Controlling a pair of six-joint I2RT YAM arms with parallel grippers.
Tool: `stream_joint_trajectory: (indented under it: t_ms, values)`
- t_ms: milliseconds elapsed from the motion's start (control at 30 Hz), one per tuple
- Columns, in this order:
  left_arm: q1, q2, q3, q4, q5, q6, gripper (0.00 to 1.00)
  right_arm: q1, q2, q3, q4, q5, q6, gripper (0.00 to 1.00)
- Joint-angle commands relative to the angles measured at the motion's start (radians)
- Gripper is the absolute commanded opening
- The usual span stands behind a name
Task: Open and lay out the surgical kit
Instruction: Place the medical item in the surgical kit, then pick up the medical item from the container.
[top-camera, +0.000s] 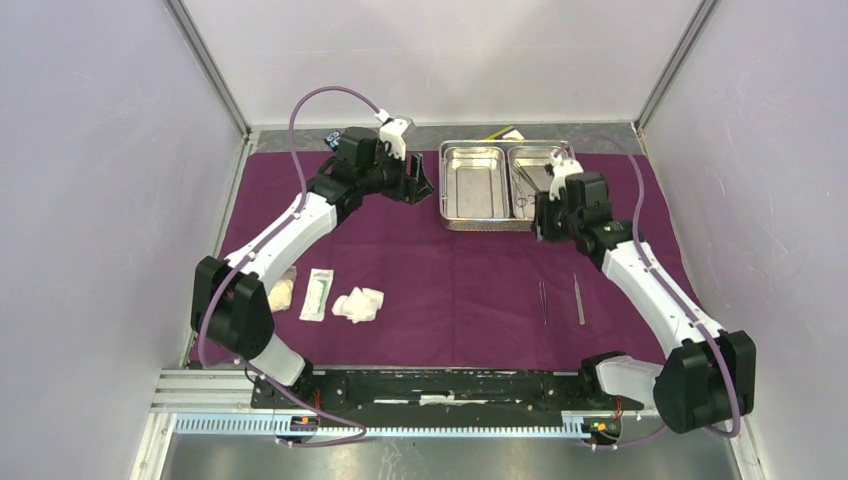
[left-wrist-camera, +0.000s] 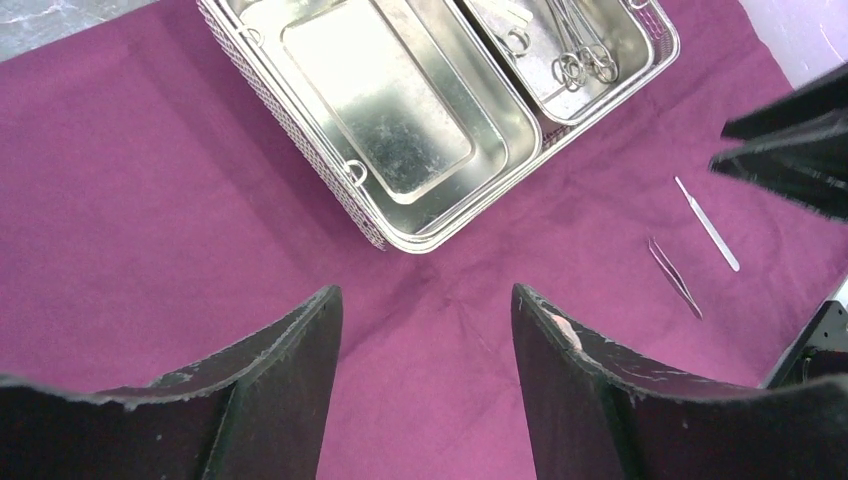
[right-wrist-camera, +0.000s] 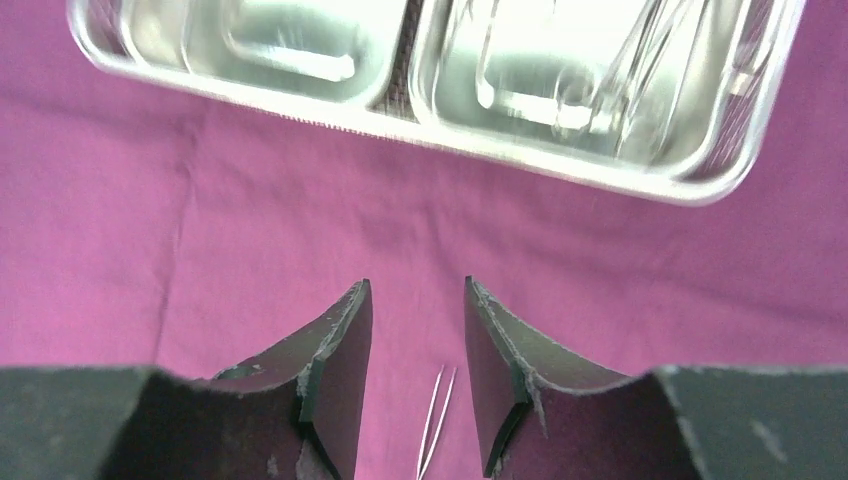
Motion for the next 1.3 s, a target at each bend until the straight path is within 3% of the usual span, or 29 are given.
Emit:
stream_joint_trajectory:
  t_ms: [0,200,400,700,867,1267]
  values:
    - [0.005,-0.066,0.003,0.016,-0.029,0.048,0.72,-0.002,0.057,0.114,0.165,0.033,-0.153,0.46]
    - [0.024,-0.081,0.022,-0.024,-0.055,0.075,0.88,-0.003,0.186,0.204,0.283,0.073,-0.275,0.52]
    - [0.049,-0.089,0.034,-0.051,-0.045,0.088,0.90,-0.017,0.423,0.397,0.260,0.083,-0.403,0.55]
    - [0.049,-0.081,0.028,-0.080,-0.005,0.107,0.91,-0.090,0.824,0.795,0.049,-0.058,-0.502,0.55]
    - [0.050,-0.070,0.021,-0.077,0.008,0.098,0.91,-0.119,0.939,0.866,0.005,-0.105,-0.554,0.54]
    - [0.050,-0.019,0.027,-0.063,0.037,0.081,0.91,-0.146,1.045,0.902,-0.004,-0.139,-0.620,0.53]
